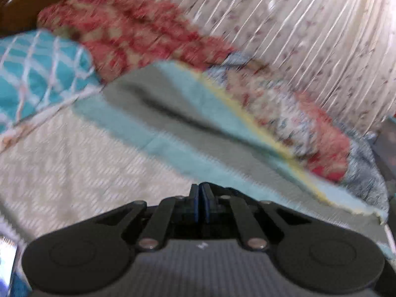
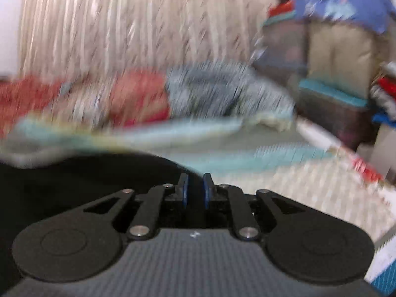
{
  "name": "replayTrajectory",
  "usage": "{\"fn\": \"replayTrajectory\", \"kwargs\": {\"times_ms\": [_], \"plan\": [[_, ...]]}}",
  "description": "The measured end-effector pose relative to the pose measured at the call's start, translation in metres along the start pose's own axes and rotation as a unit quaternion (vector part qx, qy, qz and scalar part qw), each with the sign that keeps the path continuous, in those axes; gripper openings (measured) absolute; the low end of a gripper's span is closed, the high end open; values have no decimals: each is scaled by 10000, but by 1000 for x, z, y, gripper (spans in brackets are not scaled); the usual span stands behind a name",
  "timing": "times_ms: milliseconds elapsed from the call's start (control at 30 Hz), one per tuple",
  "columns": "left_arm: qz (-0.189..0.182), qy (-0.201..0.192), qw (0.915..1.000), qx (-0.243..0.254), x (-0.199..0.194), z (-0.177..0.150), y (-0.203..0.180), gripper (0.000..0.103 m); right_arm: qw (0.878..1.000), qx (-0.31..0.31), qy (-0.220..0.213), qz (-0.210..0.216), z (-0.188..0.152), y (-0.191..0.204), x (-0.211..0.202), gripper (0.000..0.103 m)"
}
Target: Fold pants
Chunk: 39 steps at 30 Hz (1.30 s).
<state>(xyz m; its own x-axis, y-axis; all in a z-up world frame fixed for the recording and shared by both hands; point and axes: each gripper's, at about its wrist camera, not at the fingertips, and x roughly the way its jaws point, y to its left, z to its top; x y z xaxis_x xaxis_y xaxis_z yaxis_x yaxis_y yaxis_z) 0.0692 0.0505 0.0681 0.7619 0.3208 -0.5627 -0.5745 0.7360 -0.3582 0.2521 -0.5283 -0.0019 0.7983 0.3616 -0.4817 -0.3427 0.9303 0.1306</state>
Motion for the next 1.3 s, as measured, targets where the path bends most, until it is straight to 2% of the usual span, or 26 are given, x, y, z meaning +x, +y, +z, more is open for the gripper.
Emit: {"fn": "replayTrajectory", "kwargs": {"times_ms": [33,67,100,167,267,333,367,433,467,500,533,567,600,633,667,767,933,1000,1033,1067,1100,1133,1167,1200,1300], "plan": [[49,141,9999,-39,6,-7,7,4,9992,-120,392,16,-13,6,5,55],[105,258,9996,-98,4,-17,17,4,9971,-219,728,-61,-25,10,8,66],[113,320,9993,-169,9,-18,19,4,9955,-281,898,-141,-31,10,12,66],[30,357,9987,-372,16,-19,24,4,9955,-123,928,-167,-37,7,5,66],[-12,358,9985,-406,18,-22,27,4,9954,715,603,-209,-25,-20,-6,67],[9,358,9988,-324,19,-19,23,4,9899,1217,561,-463,-13,-41,3,71],[-5,353,9988,-324,21,-17,22,4,9866,1383,617,-611,-8,-49,15,77],[-29,329,9989,-334,23,-12,18,4,9795,1564,941,-847,-6,-61,43,84],[-29,314,9990,-323,23,-10,16,4,9768,1584,1154,-862,-10,-61,55,84],[-29,303,9991,-307,24,-7,15,4,9726,1617,1458,-813,-12,-64,70,82],[-8,288,9992,-290,24,-7,12,4,9670,1673,1811,-649,-17,-63,83,63],[-8,271,9993,-262,25,-5,10,4,9647,1599,2029,-514,-19,-58,89,39],[-18,245,9995,-210,25,-1,7,4,9684,1214,2100,-587,-17,-48,92,32],[-13,218,9996,-158,27,2,5,4,9740,721,2047,-645,-10,-35,90,15],[5,182,9998,-112,30,5,2,4,9766,638,1962,-599,-2,-32,89,15],[57,78,9999,-82,40,19,-8,4,9840,747,1249,-1031,40,-42,82,15],[52,-68,9999,-146,73,39,-32,4,9809,743,353,-1760,110,-63,105,16],[197,-159,9996,-126,90,41,-45,4,9757,801,263,-2021,129,-69,130,20],[318,-251,9992,-72,104,38,-53,5,9732,898,328,-2090,133,-73,141,33],[521,-284,9982,88,121,31,-62,9,9711,1006,447,-2118,129,-75,149,63],[670,-203,9970,336,136,25,-69,15,9689,1097,688,-2110,121,-75,161,73],[873,193,9940,637,154,18,-77,29,9658,1114,949,-2141,112,-73,169,74],[1016,470,9905,804,165,11,-82,27,9645,1057,1052,-2178,103,-66,172,74],[1010,605,9889,910,168,5,-84,26,9658,1018,1074,-2130,95,-61,167,74],[661,467,9894,1203,141,-8,-83,30,9767,1060,984,-1587,75,-61,132,73]]}}
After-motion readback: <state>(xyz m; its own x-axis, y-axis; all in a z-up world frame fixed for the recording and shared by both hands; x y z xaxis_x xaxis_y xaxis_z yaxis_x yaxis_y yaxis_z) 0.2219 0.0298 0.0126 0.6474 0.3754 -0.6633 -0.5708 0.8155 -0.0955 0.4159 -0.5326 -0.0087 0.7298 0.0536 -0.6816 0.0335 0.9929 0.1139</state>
